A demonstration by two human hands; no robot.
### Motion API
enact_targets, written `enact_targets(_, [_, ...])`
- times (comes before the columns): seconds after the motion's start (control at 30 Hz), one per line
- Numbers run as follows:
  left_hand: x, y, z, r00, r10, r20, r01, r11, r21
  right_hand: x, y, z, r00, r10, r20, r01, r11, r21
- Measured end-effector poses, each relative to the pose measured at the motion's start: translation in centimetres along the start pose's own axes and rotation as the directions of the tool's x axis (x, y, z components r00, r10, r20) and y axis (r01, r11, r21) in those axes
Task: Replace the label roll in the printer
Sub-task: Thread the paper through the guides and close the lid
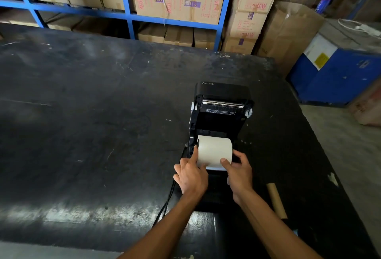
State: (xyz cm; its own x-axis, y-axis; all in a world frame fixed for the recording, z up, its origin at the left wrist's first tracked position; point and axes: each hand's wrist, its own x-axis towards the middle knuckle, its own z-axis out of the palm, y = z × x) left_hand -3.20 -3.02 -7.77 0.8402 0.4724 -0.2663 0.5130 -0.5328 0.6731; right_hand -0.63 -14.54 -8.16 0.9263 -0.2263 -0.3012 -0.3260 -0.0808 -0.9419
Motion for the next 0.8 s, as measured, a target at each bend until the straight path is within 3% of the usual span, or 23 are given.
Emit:
enact_targets(0.33, [0.2, -0.9, -0.5, 0.999, 0.040, -0.024, -0.039, 0.998, 0.057, -0.8, -0.3, -0.6, 0.998, -0.064, -0.014, 0.059, 0.975, -0.215])
enact_targets(0.47, [0.1, -0.4, -1.0, 0.998, -0.060, -0.011, 0.059, 0.994, -0.094, -0.5, -0.3, -1.3, 0.999, -0.018, -0.039, 0.009, 0.975, -0.224])
enact_targets(0.57, [0.6, -0.4, -1.9, 0.991, -0.092, 0.099, 0.111, 0.971, -0.212, -0.3, -0.3, -2.0, 1.000, 0.028, -0.005, -0.028, 0.983, -0.183])
enact_targets(0.67, [1.3, -0.8, -2.9, 0.955, -0.004, 0.297, 0.128, 0.908, -0.399, -0.4, -0.2, -2.6, 0.996, 0.051, 0.073, -0.040, 0.988, -0.147])
enact_targets(0.8, [1.9, -1.1, -3.9, 0.916, 0.057, 0.398, 0.140, 0.882, -0.450, -0.7, -0.4, -3.0, 0.991, 0.059, 0.122, -0.048, 0.994, -0.094])
